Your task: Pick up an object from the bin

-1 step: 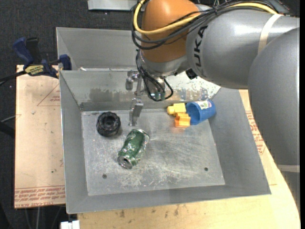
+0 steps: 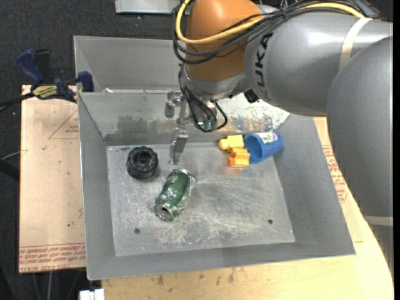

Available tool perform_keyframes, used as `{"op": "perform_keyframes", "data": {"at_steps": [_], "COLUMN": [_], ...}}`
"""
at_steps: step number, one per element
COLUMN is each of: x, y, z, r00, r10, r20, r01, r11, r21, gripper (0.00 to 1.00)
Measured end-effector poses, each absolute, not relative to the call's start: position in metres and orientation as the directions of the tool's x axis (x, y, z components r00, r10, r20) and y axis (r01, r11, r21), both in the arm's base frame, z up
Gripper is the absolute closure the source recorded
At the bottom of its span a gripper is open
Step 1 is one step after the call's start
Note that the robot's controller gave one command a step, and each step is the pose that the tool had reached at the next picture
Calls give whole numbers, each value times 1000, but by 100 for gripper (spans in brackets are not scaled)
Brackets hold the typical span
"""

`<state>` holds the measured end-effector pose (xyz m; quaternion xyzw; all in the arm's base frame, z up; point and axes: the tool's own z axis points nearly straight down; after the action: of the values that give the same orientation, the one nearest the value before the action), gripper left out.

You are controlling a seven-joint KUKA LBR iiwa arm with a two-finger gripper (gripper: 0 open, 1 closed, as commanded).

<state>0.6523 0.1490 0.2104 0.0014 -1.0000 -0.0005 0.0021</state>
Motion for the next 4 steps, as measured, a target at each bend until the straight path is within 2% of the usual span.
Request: {"op": "perform_keyframes", "data": {"at_steps": [1,2,3,4], "x": [613,613,572,547], "y": [137,137,126,127], "z": [110,110,97,92], "r00": [-1000,-1000,-1000,-998], "r10": [-13,-13,-23,-46], "r20": [-2,-2,-21,-37], "r01": [-13,-13,-23,-46], "r11": [1000,1000,1000,999], "r21": [4,4,8,4], "gripper": [100,100,100,100]}}
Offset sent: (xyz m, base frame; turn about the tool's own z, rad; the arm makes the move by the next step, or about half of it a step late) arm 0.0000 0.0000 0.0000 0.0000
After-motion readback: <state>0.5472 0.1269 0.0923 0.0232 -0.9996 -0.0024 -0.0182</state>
